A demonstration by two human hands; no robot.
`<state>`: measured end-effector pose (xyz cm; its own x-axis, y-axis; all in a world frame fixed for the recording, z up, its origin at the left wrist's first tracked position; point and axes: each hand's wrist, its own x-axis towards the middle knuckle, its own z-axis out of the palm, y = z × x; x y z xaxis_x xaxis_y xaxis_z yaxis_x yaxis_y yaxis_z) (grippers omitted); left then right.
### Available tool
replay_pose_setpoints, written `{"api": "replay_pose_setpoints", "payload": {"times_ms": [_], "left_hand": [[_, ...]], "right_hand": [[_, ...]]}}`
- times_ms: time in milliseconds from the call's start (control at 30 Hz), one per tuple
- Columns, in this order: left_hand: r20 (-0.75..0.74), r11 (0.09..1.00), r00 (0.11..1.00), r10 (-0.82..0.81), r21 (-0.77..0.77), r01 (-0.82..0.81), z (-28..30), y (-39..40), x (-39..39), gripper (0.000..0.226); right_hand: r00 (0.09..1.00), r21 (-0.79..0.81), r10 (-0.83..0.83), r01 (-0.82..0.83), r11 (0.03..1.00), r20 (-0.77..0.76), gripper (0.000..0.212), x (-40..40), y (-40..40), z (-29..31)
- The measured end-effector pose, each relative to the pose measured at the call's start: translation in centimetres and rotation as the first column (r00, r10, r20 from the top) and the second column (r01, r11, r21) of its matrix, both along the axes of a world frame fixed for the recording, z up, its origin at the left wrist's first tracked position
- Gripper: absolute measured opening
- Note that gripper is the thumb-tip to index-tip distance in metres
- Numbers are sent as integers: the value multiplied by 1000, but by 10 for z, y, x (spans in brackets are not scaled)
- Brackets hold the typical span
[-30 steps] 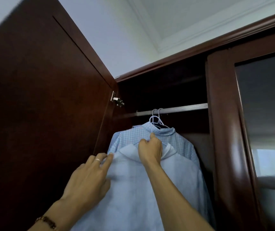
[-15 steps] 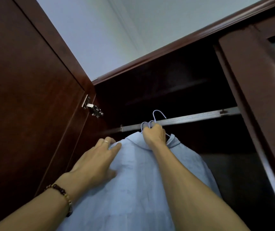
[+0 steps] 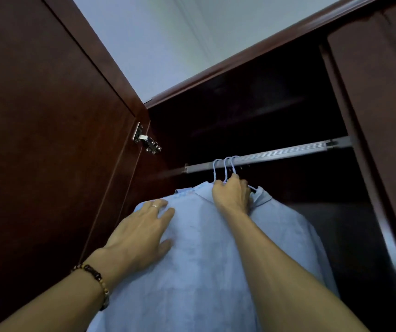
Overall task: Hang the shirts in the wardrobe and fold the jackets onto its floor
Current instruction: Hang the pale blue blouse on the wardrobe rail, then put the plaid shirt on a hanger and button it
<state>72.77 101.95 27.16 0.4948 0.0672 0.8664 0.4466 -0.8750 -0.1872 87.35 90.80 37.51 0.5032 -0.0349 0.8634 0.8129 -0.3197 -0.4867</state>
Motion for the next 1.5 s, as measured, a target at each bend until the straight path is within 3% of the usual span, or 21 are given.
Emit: {"api": "replay_pose_setpoints", "payload": {"times_ms": [133, 267, 433, 600, 767, 900, 1133, 1267, 1500], "left_hand": [[20, 996, 997, 75, 35, -76, -37, -8, -52, 61], [25, 964, 965, 260, 41, -261, -91, -14, -120, 65], [-80, 928, 925, 371, -14, -373, -160, -42, -202, 71], [-149, 892, 883, 445, -5, -451, -214, -82, -278, 70], [-148, 813, 814, 561, -85, -576, -265, -118, -358, 65], [-221, 651, 666, 712, -148, -745, -312, -143, -437, 66], [-329, 255, 349, 877, -297, -920, -376, -234, -589, 66], [-353, 60, 212, 911, -395, -917, -411, -302, -669, 68], [-346, -151, 27, 938, -477, -866, -472, -431, -793, 64]], "right_hand": [[971, 36, -4, -4, 999, 238, 49, -44, -3, -51], [947, -141, 113, -73, 987, 302, 61, -113, -6, -133], [940, -379, 240, -137, 915, 241, 65, -205, -22, -224], [922, -448, 345, -236, 862, 177, 64, -286, -34, -287], [832, -524, 538, -402, 751, 133, 65, -370, -41, -340], [706, -592, 703, -532, 605, 84, 68, -440, -47, -380], [412, -689, 910, -674, 268, -49, 65, -589, -79, -433], [232, -737, 969, -669, 96, -84, 74, -675, -123, -462], [42, -786, 981, -605, -127, -190, 72, -824, -222, -529]]}}
